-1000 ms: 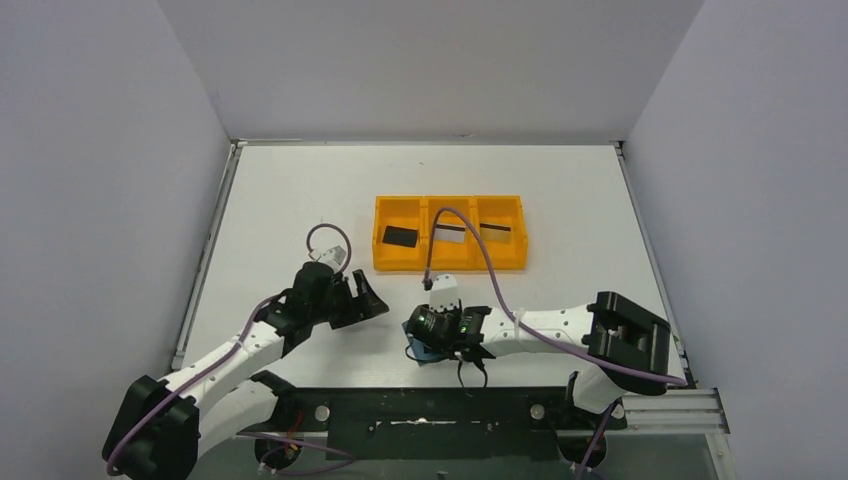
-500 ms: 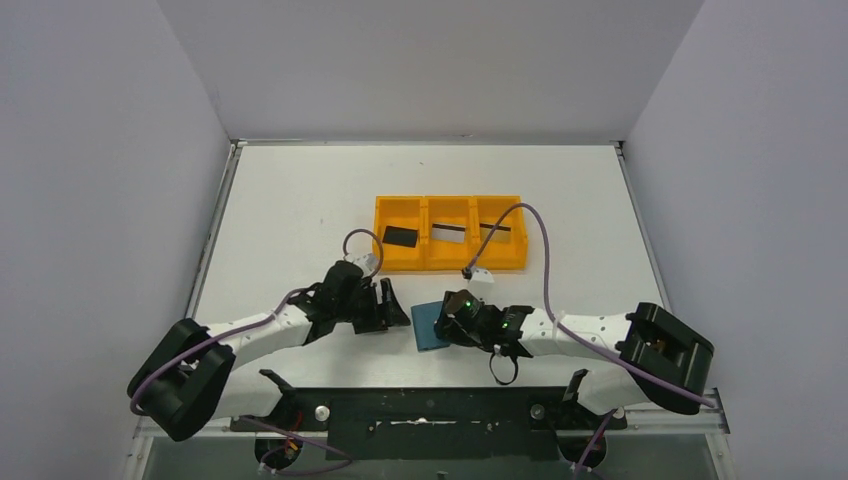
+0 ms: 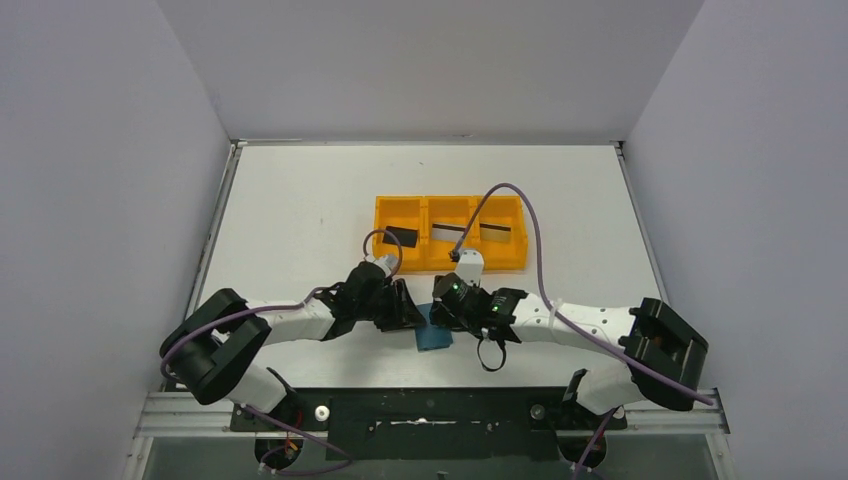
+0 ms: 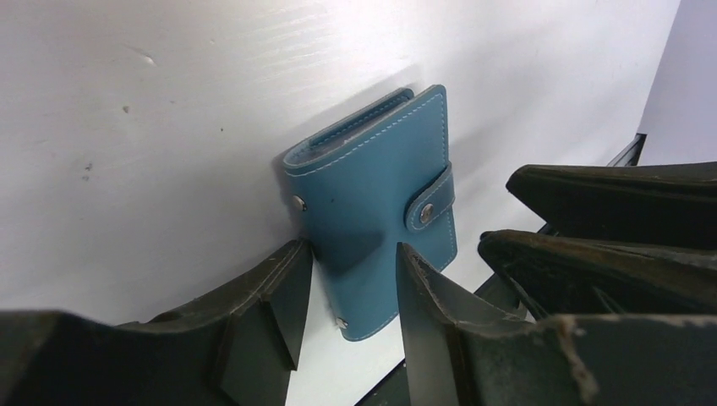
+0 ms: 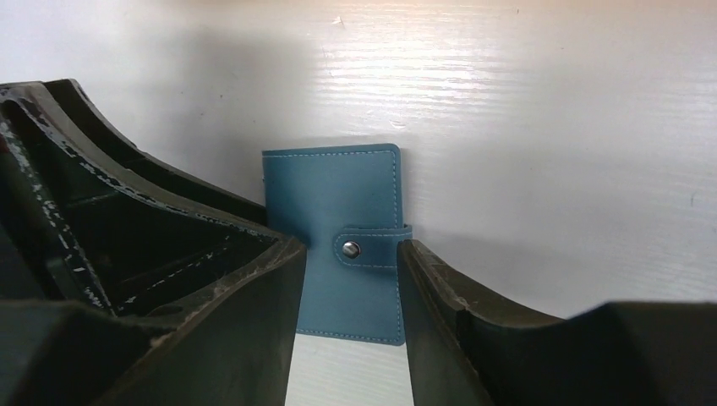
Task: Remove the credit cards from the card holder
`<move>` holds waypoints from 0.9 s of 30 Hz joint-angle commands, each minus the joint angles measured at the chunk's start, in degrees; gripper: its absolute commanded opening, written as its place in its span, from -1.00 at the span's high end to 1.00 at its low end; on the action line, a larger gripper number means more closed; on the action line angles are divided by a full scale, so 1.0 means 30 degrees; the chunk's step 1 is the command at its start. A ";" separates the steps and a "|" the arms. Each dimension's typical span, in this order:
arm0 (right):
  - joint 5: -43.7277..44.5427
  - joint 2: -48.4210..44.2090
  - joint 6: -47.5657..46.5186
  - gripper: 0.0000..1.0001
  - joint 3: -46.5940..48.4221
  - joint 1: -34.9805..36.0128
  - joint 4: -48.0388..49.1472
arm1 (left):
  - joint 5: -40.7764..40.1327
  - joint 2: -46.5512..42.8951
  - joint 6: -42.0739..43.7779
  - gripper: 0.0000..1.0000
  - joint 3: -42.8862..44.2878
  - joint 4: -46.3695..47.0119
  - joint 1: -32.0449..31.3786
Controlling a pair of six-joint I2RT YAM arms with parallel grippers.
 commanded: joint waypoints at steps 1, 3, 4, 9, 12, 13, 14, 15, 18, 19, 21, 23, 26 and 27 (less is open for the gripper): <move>0.0325 0.0780 -0.0625 0.11 0.0666 0.0258 -0.0025 | -0.0689 0.0095 -0.0495 0.22 0.0214 0.1125 -0.0058; 0.0275 0.1033 -0.0640 0.11 0.0736 0.0346 0.0008 | -0.0842 0.0188 -0.0369 0.29 0.0200 0.0920 -0.0058; 0.0200 0.1229 -0.0687 0.11 0.0789 0.0390 -0.0037 | -0.0879 0.0283 -0.0304 0.31 0.0225 0.0817 -0.0058; 0.0554 0.2199 -0.0563 0.09 0.1071 0.0612 -0.0919 | -0.0467 0.0802 -0.0129 0.40 0.0426 0.0744 -0.0081; 0.0401 0.2736 -0.0650 0.06 0.1169 0.0619 -0.0835 | -0.0487 0.0936 -0.0050 0.41 0.0387 0.0715 -0.0063; 0.0384 0.2929 -0.0703 0.06 0.1294 0.0666 -0.0765 | -0.0476 0.0988 -0.0026 0.41 0.0417 0.0711 -0.0084; 0.0439 0.3121 -0.0776 0.06 0.1448 0.0716 -0.0793 | -0.0412 0.1061 -0.0005 0.42 0.0447 0.0714 -0.0083; 0.0616 0.3321 -0.0756 0.06 0.1717 0.0777 -0.0913 | -0.0320 0.1121 0.0071 0.43 0.0524 0.0653 -0.0086; 0.1619 0.4062 -0.0442 0.07 0.2487 0.1124 -0.2116 | -0.0369 0.1234 0.0253 0.49 0.0688 0.0349 -0.0109; 0.2041 0.4200 -0.0234 0.09 0.2747 0.1267 -0.2646 | -0.0421 0.1260 0.0308 0.52 0.0759 0.0226 -0.0115; 0.2652 0.4576 0.0075 0.16 0.3072 0.1444 -0.3419 | -0.0613 0.1323 0.0458 0.60 0.0890 -0.0163 -0.0159; 0.3104 0.4580 0.0364 0.26 0.3115 0.1521 -0.3822 | -0.0828 0.1395 0.0573 0.72 0.1002 -0.0479 -0.0200; 0.3268 0.4253 0.0404 0.32 0.2918 0.1525 -0.3667 | -0.1040 0.1504 0.0717 0.84 0.1071 -0.0703 -0.0233; 0.3229 0.4125 0.0362 0.35 0.2860 0.1508 -0.3528 | -0.1102 0.1598 0.0777 0.88 0.1092 -0.0759 -0.0248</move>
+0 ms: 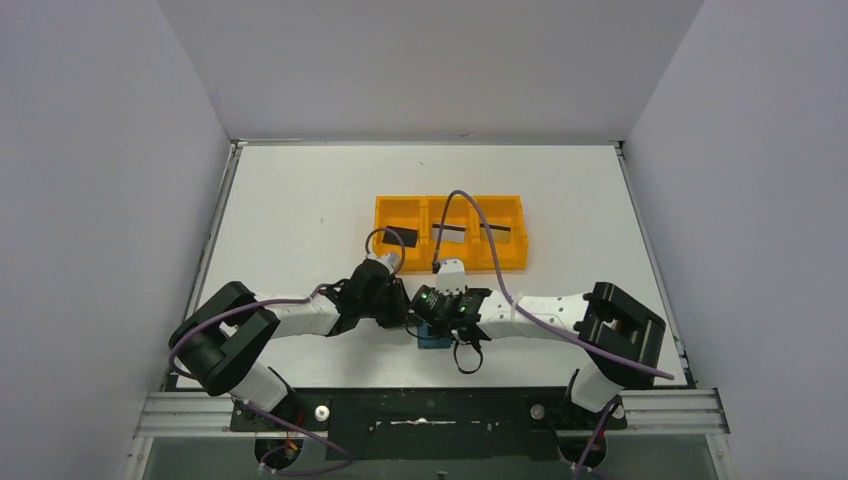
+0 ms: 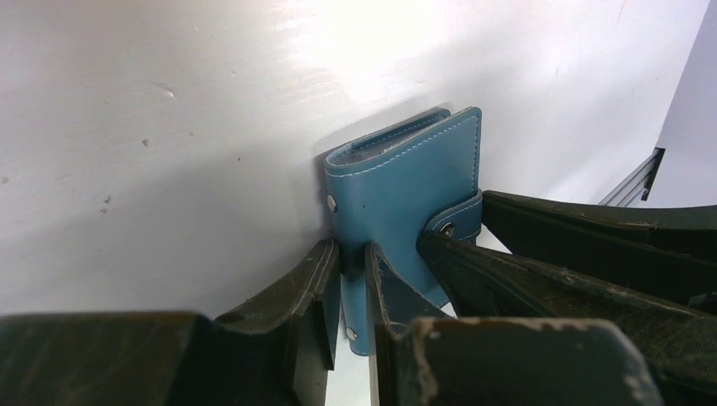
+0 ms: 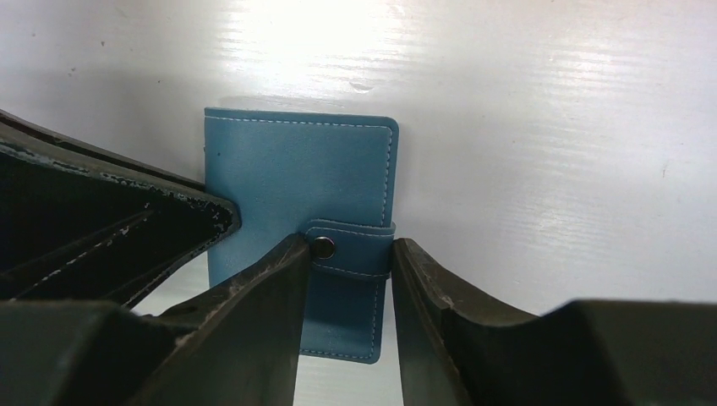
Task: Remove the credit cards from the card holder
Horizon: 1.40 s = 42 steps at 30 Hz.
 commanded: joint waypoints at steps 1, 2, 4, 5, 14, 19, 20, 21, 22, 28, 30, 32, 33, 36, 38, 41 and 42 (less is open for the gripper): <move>0.1089 -0.0317 0.0288 0.39 0.0094 0.0089 0.0016 | -0.0559 0.0648 0.0780 0.92 0.0567 -0.0737 -0.0253; 0.0807 -0.0468 0.0187 0.43 -0.0077 0.0004 0.0367 | -0.0579 0.0717 0.0847 0.96 0.0615 -0.0824 -0.0255; -0.0307 -0.0956 -0.0120 0.48 -0.0724 -0.0379 0.1647 | -0.0650 0.0840 0.0922 1.00 0.0703 -0.0950 -0.0270; -0.1063 -0.1324 -0.0263 0.51 -0.1205 -0.0604 0.2578 | -0.0708 0.0836 0.0960 1.00 0.0694 -0.0982 -0.0283; -0.6303 -0.4594 0.0687 0.63 -0.6251 -0.3119 0.9669 | -0.0190 0.0897 0.1271 1.00 0.0146 -0.0093 -0.0285; -0.9007 -0.5808 0.1519 0.64 -0.8684 -0.4871 1.3025 | -0.0261 0.1135 0.1241 1.00 0.0049 0.0011 -0.0285; -0.9292 -0.5999 0.1575 0.62 -0.9033 -0.5099 1.3434 | -0.0267 0.1152 0.1241 1.00 0.0020 -0.0002 -0.0285; -0.9261 -0.6192 0.1358 0.59 -0.9117 -0.5135 1.3360 | -0.0272 0.1139 0.1241 1.00 0.0020 -0.0003 -0.0285; -0.8796 -0.6381 0.1024 0.52 -0.8890 -0.5040 1.2629 | -0.0258 0.1112 0.1241 1.00 0.0045 0.0019 -0.0285; -0.4508 -0.7087 -0.1112 0.17 -0.5927 -0.3786 0.6720 | 0.0155 0.0912 0.1269 1.00 0.0204 0.0260 -0.0285; -0.4086 -0.6836 -0.1629 0.09 -0.5030 -0.3483 0.5598 | 0.0252 0.0890 0.1249 1.00 0.0275 0.0260 -0.0319; -0.3232 -0.6347 -0.1705 0.09 -0.4099 -0.2998 0.4482 | 0.0255 0.0825 0.1192 1.00 0.0283 0.0260 -0.0314; -0.2670 -0.6037 -0.1732 0.09 -0.3667 -0.2598 0.4023 | 0.0231 0.0798 0.1169 1.00 0.0283 0.0260 -0.0314; -0.1800 -0.5124 -0.1739 0.11 -0.2880 -0.1697 0.3388 | 0.0237 0.0685 0.1125 1.00 0.0261 0.0260 -0.0314; -0.2070 -0.4474 -0.2206 0.13 -0.2631 -0.1605 0.3523 | 0.0281 0.0635 0.1155 1.00 0.0254 0.0260 -0.0314; -0.3125 -0.3481 -0.3263 0.15 -0.2304 -0.1540 0.3879 | 0.0419 0.0616 0.1232 1.00 0.0309 0.0184 -0.0314; -0.3038 -0.2982 -0.3264 0.15 -0.2084 -0.1518 0.3593 | 0.0477 0.0618 0.1266 1.00 0.0334 0.0152 -0.0314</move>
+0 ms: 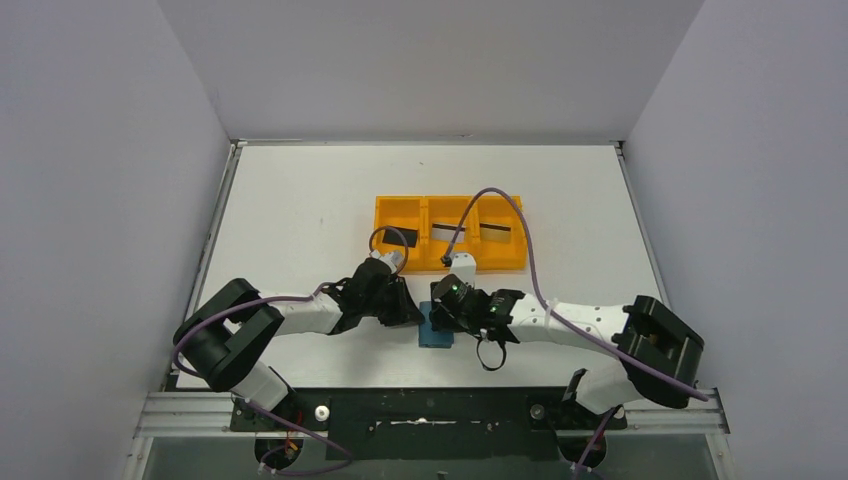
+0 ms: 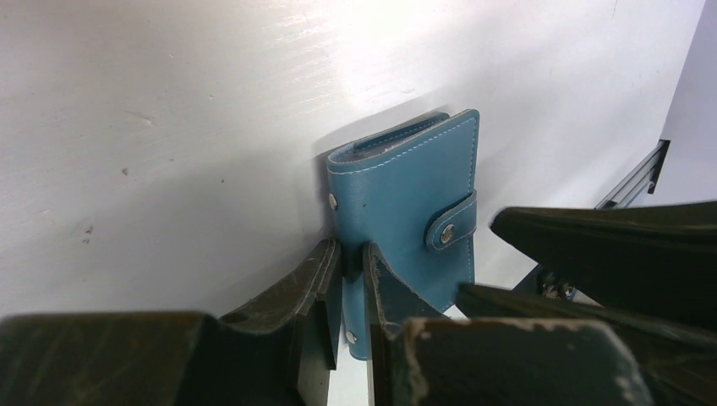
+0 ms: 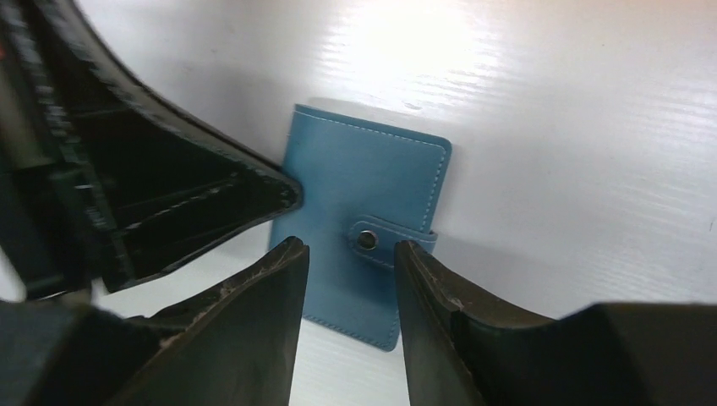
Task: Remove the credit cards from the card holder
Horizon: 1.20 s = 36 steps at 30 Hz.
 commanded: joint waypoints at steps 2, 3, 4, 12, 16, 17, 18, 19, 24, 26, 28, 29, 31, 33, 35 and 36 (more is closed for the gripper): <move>0.0883 0.1796 -0.1083 0.17 0.1279 0.0095 -0.1494 | 0.0303 0.0038 0.0643 1.00 0.0057 -0.0383 -0.0251; 0.1245 0.2027 -0.1029 0.18 0.1460 0.0175 -0.1936 | 0.0276 -0.0010 0.0657 1.00 0.0058 -0.0414 -0.0249; 0.1583 0.2236 -0.0996 0.18 0.1585 0.0262 -0.2343 | 0.0247 -0.0049 0.0659 1.00 0.0047 -0.0418 -0.0248; 0.3334 0.4311 -0.0705 0.26 0.2764 0.1307 -0.4549 | 0.0245 -0.0147 0.0633 1.00 0.0021 -0.0421 -0.0248; 0.4093 0.5499 -0.0416 0.35 0.3331 0.1643 -0.5286 | 0.0264 -0.0198 0.0631 1.00 -0.0028 -0.0433 -0.0248; 0.4232 0.5625 -0.0279 0.39 0.3357 0.1698 -0.5362 | 0.0238 -0.0230 0.0630 1.00 -0.0070 -0.0435 -0.0248; 0.4330 0.5696 -0.0181 0.43 0.3338 0.1719 -0.5375 | 0.0227 -0.0249 0.0652 1.00 -0.0086 -0.0461 -0.0248; 0.4401 0.5719 -0.0070 0.50 0.3317 0.1711 -0.5336 | 0.0189 -0.0262 0.0658 1.00 -0.0088 -0.0475 -0.0248; 0.4535 0.5149 0.0122 0.76 0.3261 0.1661 -0.4821 | 0.0055 -0.0169 0.0659 1.00 -0.0096 -0.0553 -0.0248; 0.4333 0.4522 0.0195 0.84 0.3111 0.1486 -0.4417 | -0.0070 -0.0240 0.0657 1.00 -0.0088 -0.0712 -0.0248; 0.4065 0.3662 0.0276 0.86 0.2695 0.1157 -0.3746 | -0.0250 -0.0362 0.0687 1.00 -0.0117 -0.0961 -0.0248; 0.3847 0.3129 0.0298 0.89 0.2409 0.0945 -0.3360 | -0.0357 -0.0419 0.0710 1.00 -0.0118 -0.1083 -0.0248; 0.3289 0.2097 0.0323 0.92 0.1653 0.0367 -0.2468 | -0.0524 -0.0476 0.0721 1.00 -0.0143 -0.1252 -0.0234; 0.2451 0.1059 0.0385 0.99 0.0754 -0.0405 -0.1513 | -0.0757 -0.0471 0.0703 1.00 -0.0198 -0.1373 -0.0220; 0.1557 0.0029 0.0364 1.00 -0.0199 -0.1147 -0.0439 | -0.1083 -0.0491 0.0607 1.00 -0.0275 -0.1503 -0.0219; 0.1187 -0.0387 0.0401 1.00 -0.0597 -0.1526 -0.0163 | -0.1194 -0.0519 0.0601 1.00 -0.0306 -0.1510 -0.0219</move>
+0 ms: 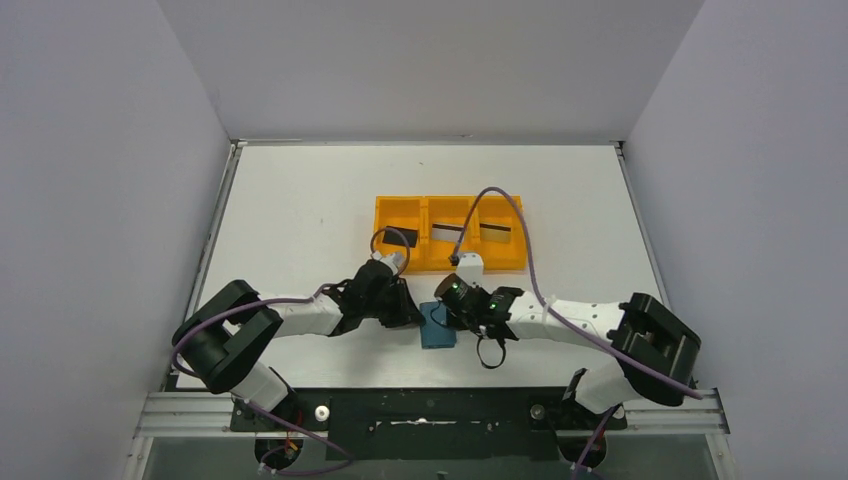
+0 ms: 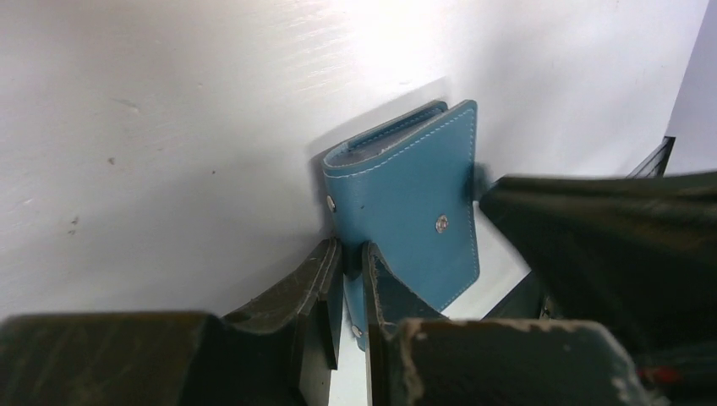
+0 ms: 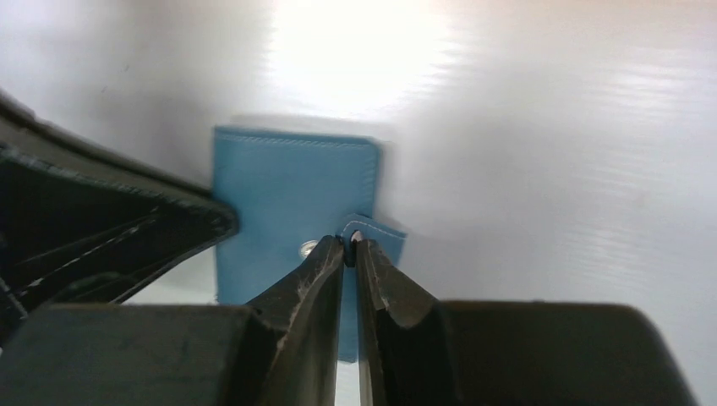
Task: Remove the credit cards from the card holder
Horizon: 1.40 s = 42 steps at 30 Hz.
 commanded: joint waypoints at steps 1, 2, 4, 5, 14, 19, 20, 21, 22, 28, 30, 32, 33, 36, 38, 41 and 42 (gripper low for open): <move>-0.0475 -0.2590 0.0162 1.00 -0.1694 -0.1906 0.1847 | -0.1070 -0.0388 0.0542 1.00 -0.0328 -0.1518 0.0007; -0.0797 -0.2937 0.0192 1.00 -0.2072 -0.2156 0.2225 | -0.1126 -0.0410 0.0536 1.00 -0.0352 -0.1503 0.0012; -0.1445 -0.3545 0.0241 1.00 -0.2663 -0.2535 0.2709 | -0.1156 -0.0398 0.0520 1.00 -0.0308 -0.1423 0.0009; -0.1600 -0.3719 0.0334 1.00 -0.2852 -0.2590 0.2798 | -0.1152 -0.0375 0.0507 1.00 -0.0287 -0.1388 0.0002; -0.0949 -0.3898 0.1489 0.47 -0.3651 -0.2694 0.1149 | -0.0608 -0.0997 0.0598 1.00 -0.0418 -0.0881 -0.0008; -0.2197 -0.4237 0.1739 0.28 -0.4200 -0.2946 0.3109 | -0.0153 -0.1118 0.0847 1.00 -0.0281 -0.0785 -0.0008; -0.2393 -0.4116 0.1777 0.28 -0.4202 -0.3103 0.3291 | -0.0118 -0.1091 0.0856 1.00 -0.0251 -0.0785 -0.0008; -0.2634 -0.3962 0.1782 0.31 -0.4202 -0.3276 0.3500 | -0.0092 -0.1047 0.0857 1.00 -0.0243 -0.0785 -0.0008; -0.2898 -0.3789 0.1782 0.33 -0.4202 -0.3448 0.3655 | -0.0096 -0.1042 0.0857 1.00 -0.0217 -0.0825 -0.0008; -0.4892 -0.3346 0.1941 0.47 -0.5049 -0.3630 0.5860 | -0.0089 -0.1016 0.0839 1.00 -0.0213 -0.0843 -0.0008; -0.4999 -0.3187 0.2141 0.50 -0.5301 -0.3627 0.6126 | -0.0096 -0.1012 0.0828 1.00 -0.0213 -0.0843 -0.0008; -0.4845 -0.3040 0.2254 0.51 -0.5316 -0.3642 0.5899 | -0.0124 -0.1061 0.0828 1.00 -0.0213 -0.0865 -0.0015; -0.4714 -0.2993 0.2299 0.52 -0.5315 -0.3644 0.5753 | -0.0137 -0.1095 0.0820 0.99 -0.0213 -0.0886 -0.0023; -0.4342 -0.3007 0.2253 0.54 -0.5315 -0.3602 0.5407 | -0.0256 -0.1132 0.0813 0.98 -0.0213 -0.0981 -0.0008; -0.4249 -0.3076 0.2209 0.59 -0.5393 -0.3591 0.5326 | -0.0321 -0.1144 0.0777 0.97 -0.0213 -0.1019 -0.0008; -0.4411 -0.3070 0.2056 0.84 -0.5394 -0.3606 0.5453 | -0.0337 -0.1144 0.0769 0.96 -0.0213 -0.1019 -0.0009; -0.4468 -0.3092 0.2025 0.89 -0.5314 -0.3603 0.5492 | -0.0394 -0.1160 0.0769 0.96 -0.0213 -0.1041 -0.0008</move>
